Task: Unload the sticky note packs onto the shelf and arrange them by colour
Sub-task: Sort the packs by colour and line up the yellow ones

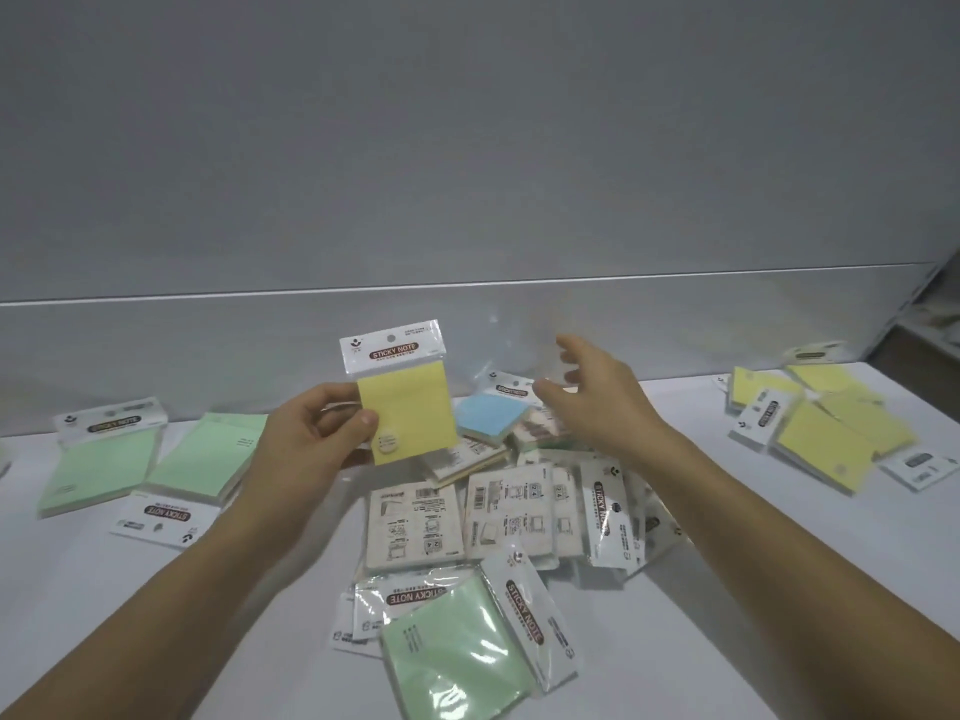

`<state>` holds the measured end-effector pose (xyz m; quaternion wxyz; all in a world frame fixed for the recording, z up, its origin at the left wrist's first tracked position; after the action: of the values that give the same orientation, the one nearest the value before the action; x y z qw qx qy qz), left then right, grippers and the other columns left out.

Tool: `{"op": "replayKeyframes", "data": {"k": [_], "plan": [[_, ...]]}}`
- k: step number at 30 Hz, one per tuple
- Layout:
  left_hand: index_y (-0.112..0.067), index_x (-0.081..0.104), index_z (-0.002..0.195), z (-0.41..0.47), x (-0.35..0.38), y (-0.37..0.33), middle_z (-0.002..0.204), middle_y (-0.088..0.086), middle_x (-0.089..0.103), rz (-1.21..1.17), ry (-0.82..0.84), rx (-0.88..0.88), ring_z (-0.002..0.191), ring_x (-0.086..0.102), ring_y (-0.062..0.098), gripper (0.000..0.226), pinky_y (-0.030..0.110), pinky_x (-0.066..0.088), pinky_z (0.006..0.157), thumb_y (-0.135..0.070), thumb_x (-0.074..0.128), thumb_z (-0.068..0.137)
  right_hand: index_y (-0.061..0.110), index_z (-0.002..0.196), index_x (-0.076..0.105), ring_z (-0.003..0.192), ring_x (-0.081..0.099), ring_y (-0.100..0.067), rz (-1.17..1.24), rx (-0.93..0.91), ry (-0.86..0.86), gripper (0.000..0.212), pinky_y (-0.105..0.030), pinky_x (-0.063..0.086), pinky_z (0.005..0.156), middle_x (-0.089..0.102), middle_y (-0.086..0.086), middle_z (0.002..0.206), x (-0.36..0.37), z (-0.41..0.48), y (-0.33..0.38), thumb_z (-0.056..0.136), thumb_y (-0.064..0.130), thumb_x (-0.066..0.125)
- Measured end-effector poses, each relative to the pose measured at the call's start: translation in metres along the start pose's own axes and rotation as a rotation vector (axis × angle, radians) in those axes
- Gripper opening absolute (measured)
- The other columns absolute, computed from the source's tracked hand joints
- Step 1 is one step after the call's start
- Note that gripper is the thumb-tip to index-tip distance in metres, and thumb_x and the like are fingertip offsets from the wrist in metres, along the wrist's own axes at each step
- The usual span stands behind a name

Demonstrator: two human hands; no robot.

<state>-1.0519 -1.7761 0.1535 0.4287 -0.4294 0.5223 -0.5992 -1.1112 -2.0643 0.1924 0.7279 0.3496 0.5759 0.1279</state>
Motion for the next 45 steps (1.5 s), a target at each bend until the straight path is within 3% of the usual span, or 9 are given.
{"op": "replayKeyframes", "data": {"k": [4,7,13,18,24,29,34,38,45], "plan": [[-0.008,0.069,0.11,0.008,0.045,-0.009,0.101,0.016,0.077,-0.044,0.144,-0.006,0.091,0.076,0.032,0.022,0.035,0.062,0.074,-0.012,0.067,0.088,0.025,0.129,0.065,0.098,0.065,0.0,0.271,-0.13,0.034,0.029,-0.025,0.051,0.08,0.071,0.008,0.119,-0.02,-0.024,0.006,0.101,0.033,0.06],[-0.007,0.067,0.108,0.011,0.099,-0.012,0.099,0.016,0.078,-0.099,0.214,-0.034,0.088,0.076,0.031,0.023,0.031,0.061,0.069,-0.013,0.068,0.086,0.019,0.115,0.071,0.078,0.069,-0.008,0.536,-0.067,0.161,0.017,-0.024,0.052,0.061,0.077,0.001,0.094,-0.024,-0.04,-0.006,0.103,0.024,0.059],[-0.017,0.066,0.122,0.012,0.193,-0.021,0.106,0.001,0.079,0.183,0.427,0.087,0.098,0.075,0.014,0.024,0.027,0.06,0.081,-0.013,0.061,0.099,0.008,0.11,0.072,0.064,0.067,-0.016,0.621,0.05,-0.018,0.014,-0.024,0.05,0.055,0.077,-0.01,0.087,-0.081,-0.049,-0.086,0.101,0.01,0.061],[-0.029,0.059,0.134,0.017,0.215,-0.025,0.126,-0.017,0.067,0.741,0.476,0.37,0.113,0.061,-0.004,0.036,0.025,0.048,0.1,-0.027,0.062,0.099,0.009,0.104,0.072,0.053,0.064,-0.013,0.472,0.253,-0.256,0.008,-0.027,0.052,0.057,0.073,-0.003,0.073,-0.152,-0.045,-0.194,0.098,0.012,0.067],[-0.027,0.055,0.139,0.013,0.219,-0.015,0.143,-0.009,0.057,1.146,0.492,0.519,0.127,0.053,0.013,0.039,0.028,0.039,0.105,-0.037,0.051,0.102,0.011,0.12,0.071,0.077,0.068,-0.018,0.017,0.366,-0.287,0.031,-0.033,0.05,0.073,0.075,0.0,0.095,-0.204,-0.039,-0.258,0.095,0.03,0.07],[-0.025,0.06,0.132,0.01,0.184,-0.028,0.134,-0.008,0.063,1.122,0.376,0.504,0.113,0.058,0.014,0.033,0.026,0.039,0.09,-0.033,0.055,0.1,0.019,0.129,0.067,0.106,0.062,-0.027,-0.417,0.237,-0.303,0.038,-0.039,0.048,0.088,0.069,-0.003,0.119,-0.21,-0.036,-0.229,0.098,0.041,0.061],[-0.032,0.058,0.132,-0.001,0.141,-0.031,0.13,-0.015,0.061,1.151,0.32,0.439,0.104,0.051,0.003,0.036,0.027,0.039,0.085,-0.044,0.048,0.099,0.027,0.119,0.066,0.077,0.059,-0.01,-0.28,-0.162,-0.14,0.025,-0.035,0.047,0.081,0.063,0.005,0.112,-0.15,-0.033,-0.15,0.096,0.034,0.063],[-0.035,0.06,0.128,-0.018,0.12,-0.031,0.127,-0.02,0.06,1.085,0.319,0.407,0.108,0.056,0.002,0.042,0.028,0.042,0.088,-0.056,0.041,0.096,0.038,0.123,0.061,0.094,0.058,0.001,-0.147,-0.434,0.153,0.027,-0.014,0.04,0.072,0.056,0.018,0.114,-0.083,-0.036,-0.084,0.096,0.041,0.059],[-0.036,0.066,0.118,-0.017,0.08,-0.017,0.114,-0.024,0.067,0.913,0.194,0.308,0.11,0.061,-0.001,0.022,0.038,0.054,0.092,-0.035,0.064,0.096,0.029,0.12,0.065,0.097,0.058,-0.004,0.027,-0.55,0.297,0.022,-0.013,0.041,0.073,0.062,0.013,0.109,-0.01,-0.028,0.007,0.098,0.027,0.062]]}}
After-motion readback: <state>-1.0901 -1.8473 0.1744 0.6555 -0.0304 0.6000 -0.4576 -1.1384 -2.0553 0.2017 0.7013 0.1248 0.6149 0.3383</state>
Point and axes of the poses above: each hand's wrist, its own z-axis towards the middle knuckle, its own x-axis out of the palm, y = z × x, the point moved 8 cm from there along z, towards the middle knuckle
